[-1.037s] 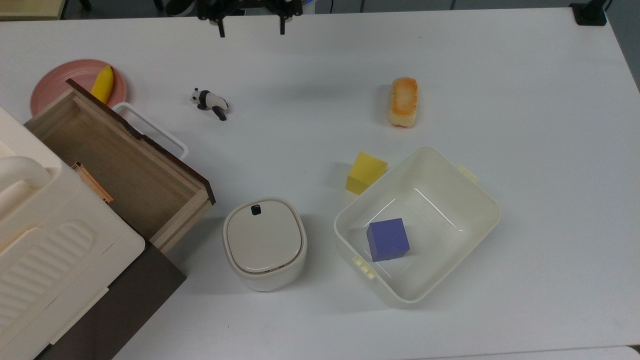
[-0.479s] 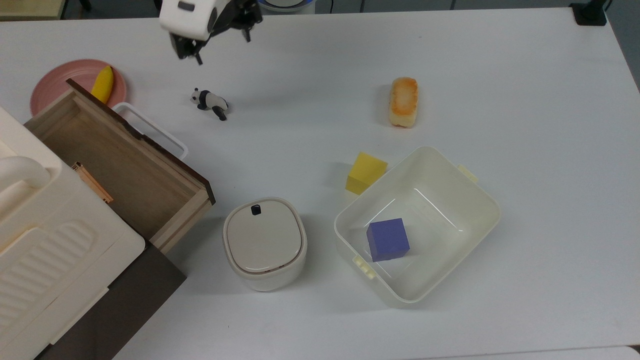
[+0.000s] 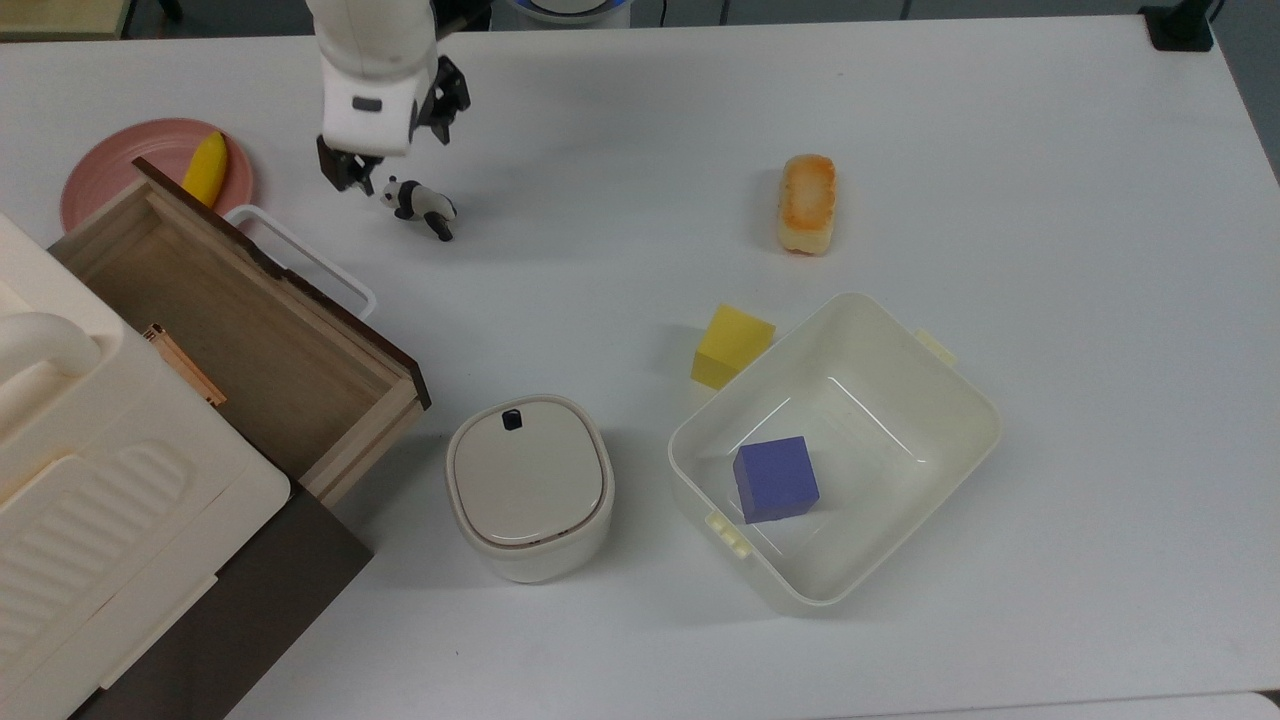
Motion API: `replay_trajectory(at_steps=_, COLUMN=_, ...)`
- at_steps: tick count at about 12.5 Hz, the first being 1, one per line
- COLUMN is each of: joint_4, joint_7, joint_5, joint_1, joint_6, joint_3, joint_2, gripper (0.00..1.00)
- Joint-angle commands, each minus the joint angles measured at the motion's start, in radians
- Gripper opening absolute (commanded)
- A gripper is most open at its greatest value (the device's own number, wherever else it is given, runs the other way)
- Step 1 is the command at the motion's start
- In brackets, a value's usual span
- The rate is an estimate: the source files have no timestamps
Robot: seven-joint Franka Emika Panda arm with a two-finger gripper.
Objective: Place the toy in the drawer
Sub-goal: 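Close the gripper on the panda toy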
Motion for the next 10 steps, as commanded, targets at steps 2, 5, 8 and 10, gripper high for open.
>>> replay_trajectory(at_steps=2, joint_4=-0.017, joint_7=-0.021, joint_5=-0.052, joint_1=0.002, joint_6=0.042, joint_3=-0.001, joint_2=0.057, gripper=0.87)
replay_trajectory(at_steps=5, joint_4=-0.015, joint_7=-0.021, joint_5=-0.060, joint_1=0.005, joint_6=0.043, joint_3=-0.001, joint_2=0.086, gripper=0.65)
replay_trajectory(at_steps=8, joint_4=-0.015, joint_7=-0.021, joint_5=-0.070, joint_1=0.006, joint_6=0.043, joint_3=-0.001, joint_2=0.100, gripper=0.56)
replay_trajectory(at_steps=10, joint_4=-0.015, joint_7=-0.021, joint_5=-0.078, joint_1=0.006, joint_6=0.054, joint_3=-0.001, joint_2=0.102, gripper=0.45)
